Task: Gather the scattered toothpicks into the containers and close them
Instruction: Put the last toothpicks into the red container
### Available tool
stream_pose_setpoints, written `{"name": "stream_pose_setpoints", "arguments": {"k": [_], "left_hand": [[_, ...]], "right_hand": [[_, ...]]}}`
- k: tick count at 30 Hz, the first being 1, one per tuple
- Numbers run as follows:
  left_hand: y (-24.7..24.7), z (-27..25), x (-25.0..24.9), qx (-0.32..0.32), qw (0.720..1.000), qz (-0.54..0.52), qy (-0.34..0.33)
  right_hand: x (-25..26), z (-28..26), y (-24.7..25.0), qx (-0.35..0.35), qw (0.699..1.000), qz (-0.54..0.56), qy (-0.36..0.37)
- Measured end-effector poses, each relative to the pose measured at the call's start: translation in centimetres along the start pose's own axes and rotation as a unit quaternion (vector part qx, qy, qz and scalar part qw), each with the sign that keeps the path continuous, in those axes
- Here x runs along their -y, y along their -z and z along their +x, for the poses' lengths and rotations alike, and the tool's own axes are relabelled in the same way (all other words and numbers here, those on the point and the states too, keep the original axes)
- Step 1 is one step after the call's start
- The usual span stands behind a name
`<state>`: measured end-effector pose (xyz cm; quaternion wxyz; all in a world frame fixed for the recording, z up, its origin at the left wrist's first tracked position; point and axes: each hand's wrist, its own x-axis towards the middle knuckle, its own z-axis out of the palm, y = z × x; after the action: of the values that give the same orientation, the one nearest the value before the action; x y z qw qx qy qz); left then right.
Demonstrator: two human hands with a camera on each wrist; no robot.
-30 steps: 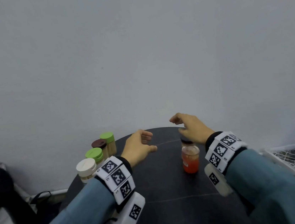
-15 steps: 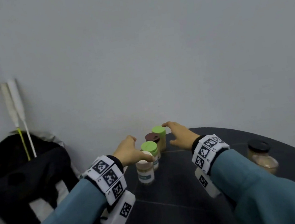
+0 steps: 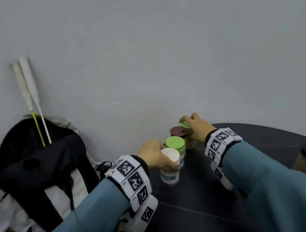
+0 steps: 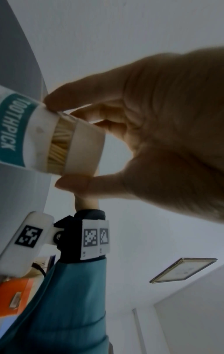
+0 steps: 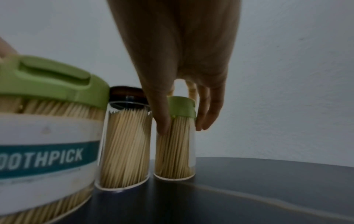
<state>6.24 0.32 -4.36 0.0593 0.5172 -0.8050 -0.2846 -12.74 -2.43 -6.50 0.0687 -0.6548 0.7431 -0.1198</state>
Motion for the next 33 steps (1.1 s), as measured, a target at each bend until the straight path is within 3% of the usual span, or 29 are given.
{"name": "stream_pose_setpoints", "arguments": {"k": [7,16,25,33], "left_hand": [[0.3,-1.5,-1.2,-0.026,0.999,0.015,-0.021],[-1.6,-3.2,-8.4,-0.043,0.991,-0.035,-0.119],[-7.6,-2.2,-14.8,0.041,0.981,-0.056,-0.179],[-11.0,-0.9,-16.3,0.088,0.981,-0.038,-0.17]], "right_hand": [[-1.6,-3.9,2.3,0.024,0.999,0.004,-0.042],[-6.4,-11.6,8.6,0.076,0.995,-0.044,-0.041],[-11.3,-14.6,11.0,0.133,0.986,-0.081,-0.064],[-13.3,-14.2,9.7,0.142,0.985,-0.069,-0.065]]}}
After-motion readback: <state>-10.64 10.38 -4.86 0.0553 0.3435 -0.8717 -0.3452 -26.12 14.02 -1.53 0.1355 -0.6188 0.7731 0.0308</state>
